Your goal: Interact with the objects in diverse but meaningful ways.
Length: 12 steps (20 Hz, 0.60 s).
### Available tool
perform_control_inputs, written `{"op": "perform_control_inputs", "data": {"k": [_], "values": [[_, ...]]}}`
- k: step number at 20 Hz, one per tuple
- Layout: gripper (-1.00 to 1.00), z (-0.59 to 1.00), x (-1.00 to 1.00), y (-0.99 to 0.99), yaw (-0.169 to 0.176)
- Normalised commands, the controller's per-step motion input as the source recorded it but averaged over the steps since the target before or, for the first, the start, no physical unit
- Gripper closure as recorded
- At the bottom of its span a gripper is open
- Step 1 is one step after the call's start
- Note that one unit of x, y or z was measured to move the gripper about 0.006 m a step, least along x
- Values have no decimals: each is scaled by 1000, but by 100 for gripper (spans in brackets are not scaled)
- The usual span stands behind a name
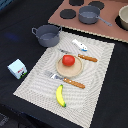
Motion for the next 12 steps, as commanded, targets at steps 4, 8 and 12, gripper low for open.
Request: {"op": "perform_control_inputs", "data": {"k": [4,8,12], "values": [[-100,-12,20,-31,0],[-100,-141,207,-527,0],[-100,-81,321,-756,3]]}}
